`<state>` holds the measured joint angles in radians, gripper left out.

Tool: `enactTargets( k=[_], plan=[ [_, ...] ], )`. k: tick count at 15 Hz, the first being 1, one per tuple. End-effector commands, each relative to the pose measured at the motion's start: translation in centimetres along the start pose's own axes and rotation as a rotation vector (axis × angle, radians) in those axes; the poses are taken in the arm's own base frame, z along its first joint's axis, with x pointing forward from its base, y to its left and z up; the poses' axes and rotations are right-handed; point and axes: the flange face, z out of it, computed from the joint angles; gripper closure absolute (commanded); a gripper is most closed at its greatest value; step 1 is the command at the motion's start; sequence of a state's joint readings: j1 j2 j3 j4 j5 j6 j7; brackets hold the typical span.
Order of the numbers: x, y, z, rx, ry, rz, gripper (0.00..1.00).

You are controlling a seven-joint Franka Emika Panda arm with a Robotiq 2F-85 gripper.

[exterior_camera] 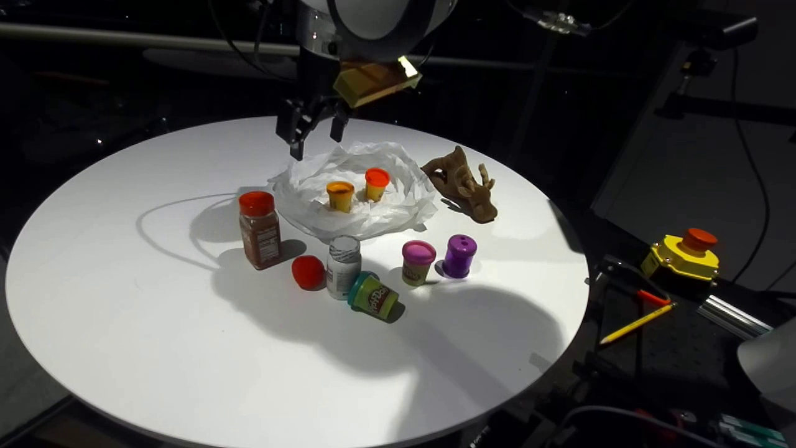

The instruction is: Put the contents on the table into the plastic bag.

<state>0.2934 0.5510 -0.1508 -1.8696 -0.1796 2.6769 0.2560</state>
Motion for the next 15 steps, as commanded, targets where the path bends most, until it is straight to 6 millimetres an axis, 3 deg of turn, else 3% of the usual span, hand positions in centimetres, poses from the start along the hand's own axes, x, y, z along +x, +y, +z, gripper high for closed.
enactTargets(
  k=[1,4,7,8,15],
  plan=[
    [-1.6,1.4,-4.8,-0.1,-0.102,0.069,0.0],
    [-4.4,3.0,-6.8,-0.19,-0.258,0.098,0.0],
    [-8.7,4.6,-8.4,-0.235,-0.471,0.07,0.0],
    [-6.2,3.7,-6.3,-0.222,-0.396,0.085,0.0],
    [-6.8,3.7,-5.8,-0.216,-0.421,0.084,0.0]
  ],
)
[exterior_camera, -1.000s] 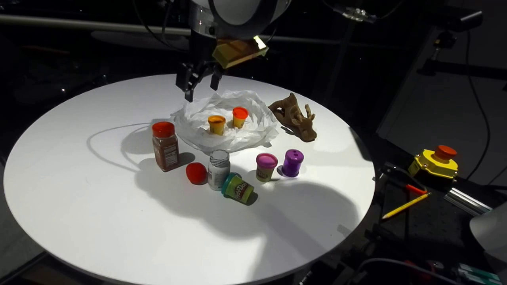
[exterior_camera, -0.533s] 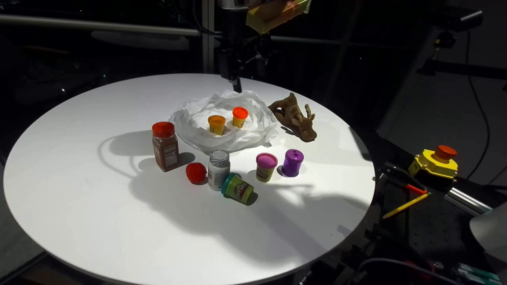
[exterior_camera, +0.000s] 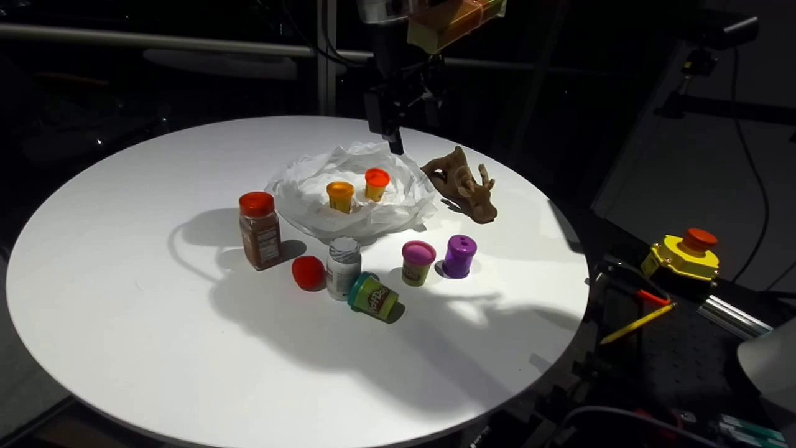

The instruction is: Put the contents on the table into the plastic bag.

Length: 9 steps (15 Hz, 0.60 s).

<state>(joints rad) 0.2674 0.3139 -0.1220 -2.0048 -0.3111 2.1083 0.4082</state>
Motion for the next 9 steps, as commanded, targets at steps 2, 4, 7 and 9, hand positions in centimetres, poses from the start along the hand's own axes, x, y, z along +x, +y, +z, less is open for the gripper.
enactTargets(
  k=[2,4,7,9],
  plan=[
    [0.0,0.0,-0.1,0.0,0.0,0.0,0.0],
    [0.0,0.0,-0.1,0.0,0.0,0.0,0.0],
    [0.0,0.0,-0.1,0.0,0.0,0.0,0.0],
    [-1.1,-1.1,-0.6,0.017,0.039,-0.014,0.0]
  ],
)
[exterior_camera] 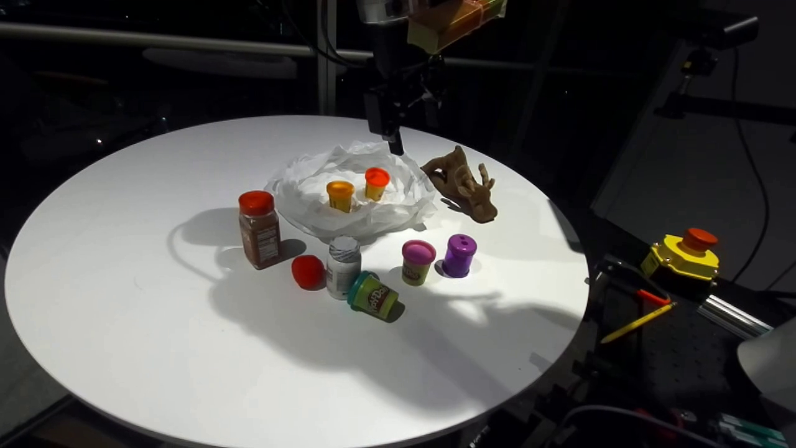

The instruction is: Put the contents on the table into the plastic bag.

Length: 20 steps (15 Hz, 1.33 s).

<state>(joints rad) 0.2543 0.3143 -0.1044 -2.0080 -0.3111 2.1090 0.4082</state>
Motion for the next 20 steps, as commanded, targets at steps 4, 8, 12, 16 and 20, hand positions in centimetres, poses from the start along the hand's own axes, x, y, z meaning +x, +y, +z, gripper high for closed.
enactTargets(
  k=[4,8,12,16,20],
  plan=[
    [-3.5,-3.6,-0.7,0.028,0.082,0.007,0.0],
    [-6.4,-5.9,0.6,0.082,0.116,-0.026,0.0],
    [-8.0,-7.0,3.1,0.126,0.144,-0.07,0.0],
    [-8.7,-7.5,5.4,0.163,0.171,-0.097,0.0],
    [-8.8,-7.7,7.2,0.176,0.164,-0.121,0.0]
  ],
)
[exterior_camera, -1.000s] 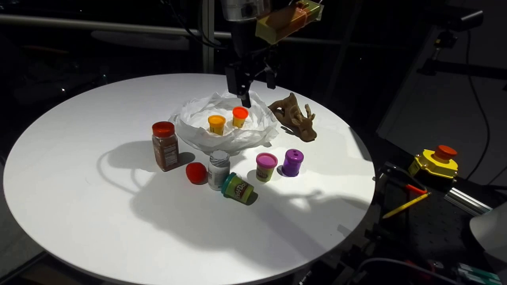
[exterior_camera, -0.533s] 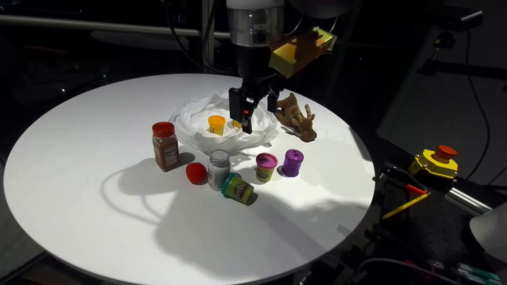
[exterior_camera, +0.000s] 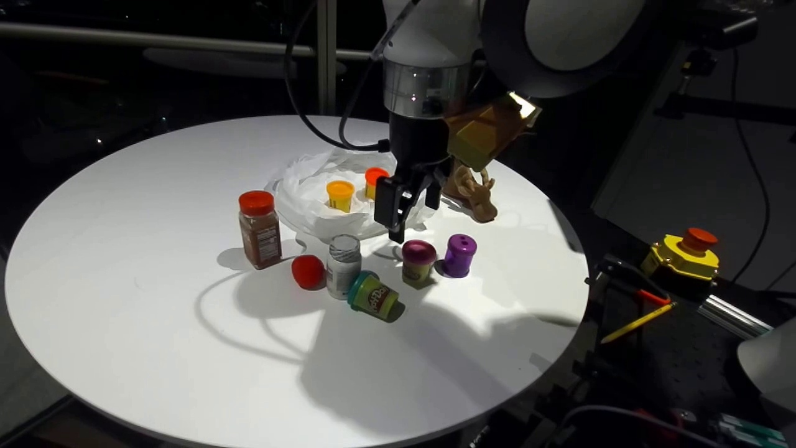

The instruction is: Put the contents on the table into the plastic bag.

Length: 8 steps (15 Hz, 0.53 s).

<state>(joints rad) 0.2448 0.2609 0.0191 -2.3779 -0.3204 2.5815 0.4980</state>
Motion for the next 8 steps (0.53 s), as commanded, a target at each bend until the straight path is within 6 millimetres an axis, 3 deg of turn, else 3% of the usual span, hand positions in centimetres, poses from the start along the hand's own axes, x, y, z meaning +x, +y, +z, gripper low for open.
enactTargets(
  k=[1,8],
  plan=[
    [-0.1,0.5,0.9,0.016,0.015,-0.027,0.0],
    [0.1,1.1,3.6,0.067,-0.016,-0.085,0.0]
  ],
)
